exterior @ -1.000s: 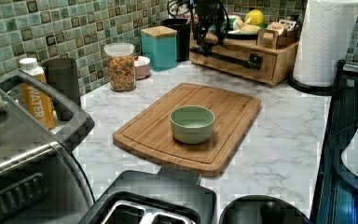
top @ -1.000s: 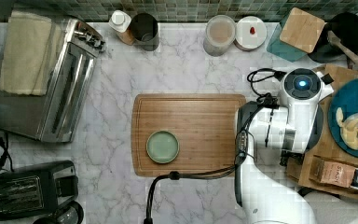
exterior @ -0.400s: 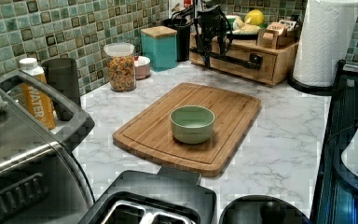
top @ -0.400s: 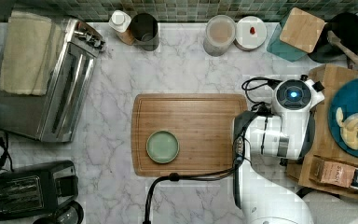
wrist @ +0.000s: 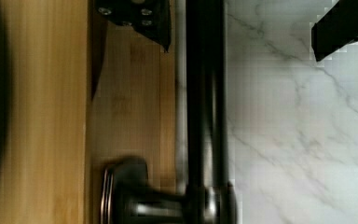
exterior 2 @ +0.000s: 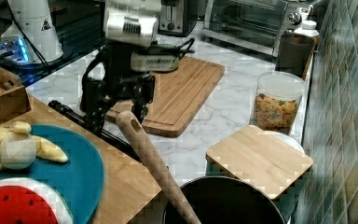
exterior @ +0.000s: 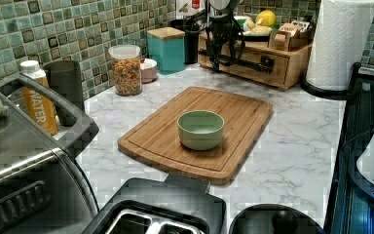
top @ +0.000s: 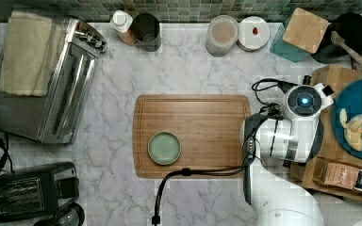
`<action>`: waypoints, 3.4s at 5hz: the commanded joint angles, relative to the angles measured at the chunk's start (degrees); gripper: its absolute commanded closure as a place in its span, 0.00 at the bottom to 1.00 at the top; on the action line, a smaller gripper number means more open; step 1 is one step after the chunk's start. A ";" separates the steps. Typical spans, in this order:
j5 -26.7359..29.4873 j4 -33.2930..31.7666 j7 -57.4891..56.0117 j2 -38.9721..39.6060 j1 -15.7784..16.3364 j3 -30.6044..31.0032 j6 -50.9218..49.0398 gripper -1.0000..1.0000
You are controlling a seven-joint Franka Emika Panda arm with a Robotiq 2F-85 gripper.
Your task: Open the drawer.
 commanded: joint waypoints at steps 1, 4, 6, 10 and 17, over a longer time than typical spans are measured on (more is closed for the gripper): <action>1.86 -0.14 0.37 0.54 -1.90 0.45 -1.70 0.00; 6.75 -0.29 1.20 -1.23 0.83 5.30 -1.96 0.00; 9.56 -2.51 3.06 -4.68 5.97 9.16 -3.88 0.00; 8.89 -0.85 9.50 -4.19 15.18 13.49 -5.98 0.00; 4.73 3.03 34.67 -2.94 20.82 14.58 -3.32 0.00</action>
